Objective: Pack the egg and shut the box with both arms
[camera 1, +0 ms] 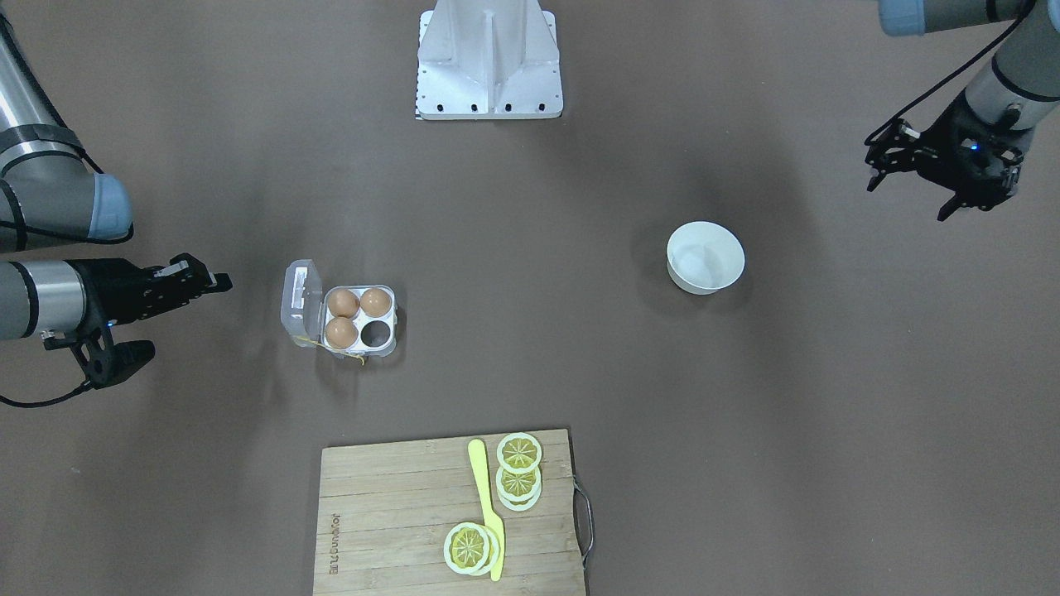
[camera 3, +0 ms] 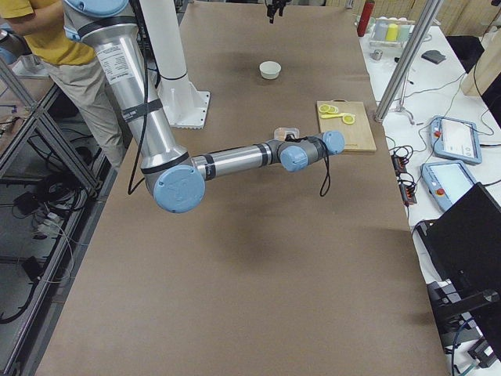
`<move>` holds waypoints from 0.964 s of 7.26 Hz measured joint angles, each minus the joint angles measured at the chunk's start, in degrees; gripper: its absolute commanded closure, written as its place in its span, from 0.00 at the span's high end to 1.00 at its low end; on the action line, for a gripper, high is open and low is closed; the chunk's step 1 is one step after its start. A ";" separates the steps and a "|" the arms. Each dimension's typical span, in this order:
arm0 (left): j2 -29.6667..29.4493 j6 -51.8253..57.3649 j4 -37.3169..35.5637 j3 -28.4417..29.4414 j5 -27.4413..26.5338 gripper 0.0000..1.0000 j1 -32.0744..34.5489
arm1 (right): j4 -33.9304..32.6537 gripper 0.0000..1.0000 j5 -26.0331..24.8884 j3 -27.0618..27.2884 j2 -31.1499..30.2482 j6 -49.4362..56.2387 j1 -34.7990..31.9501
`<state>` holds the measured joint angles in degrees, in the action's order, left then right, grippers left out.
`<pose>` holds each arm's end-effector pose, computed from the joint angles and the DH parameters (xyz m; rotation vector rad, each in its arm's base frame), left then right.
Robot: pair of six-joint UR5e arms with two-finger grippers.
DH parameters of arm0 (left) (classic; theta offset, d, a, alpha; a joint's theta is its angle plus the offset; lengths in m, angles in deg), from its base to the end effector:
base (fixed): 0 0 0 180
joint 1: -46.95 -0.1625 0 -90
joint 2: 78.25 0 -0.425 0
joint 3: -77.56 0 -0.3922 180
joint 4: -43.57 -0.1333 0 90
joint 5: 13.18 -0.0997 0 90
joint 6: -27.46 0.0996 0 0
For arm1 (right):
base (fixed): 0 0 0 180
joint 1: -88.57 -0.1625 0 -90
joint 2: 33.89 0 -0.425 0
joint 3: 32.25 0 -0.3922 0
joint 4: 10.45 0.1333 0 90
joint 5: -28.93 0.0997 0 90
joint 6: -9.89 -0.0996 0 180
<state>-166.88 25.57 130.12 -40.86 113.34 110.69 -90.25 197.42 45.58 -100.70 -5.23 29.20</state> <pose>0.1383 -0.4476 0.4425 0.2359 0.7146 0.5366 -0.3017 -0.5796 0.4606 -0.2422 -1.3791 -0.4788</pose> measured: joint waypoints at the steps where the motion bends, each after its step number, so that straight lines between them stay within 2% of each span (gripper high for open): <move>1: 5.01 1.01 4.79 -0.11 0.00 0.98 0.94 | 0.00 0.08 0.16 -0.84 1.19 -0.33 0.39; 3: 14.01 1.24 17.29 1.58 0.02 0.97 1.66 | 0.00 0.08 0.24 -2.58 2.99 -0.49 0.72; 7: 22.55 -0.79 33.60 6.12 -0.14 0.97 2.13 | 0.07 0.08 0.26 -7.06 6.89 -0.52 1.67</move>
<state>-144.32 24.79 163.72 -34.74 113.20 112.82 -90.18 197.68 38.52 -93.81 -5.75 30.88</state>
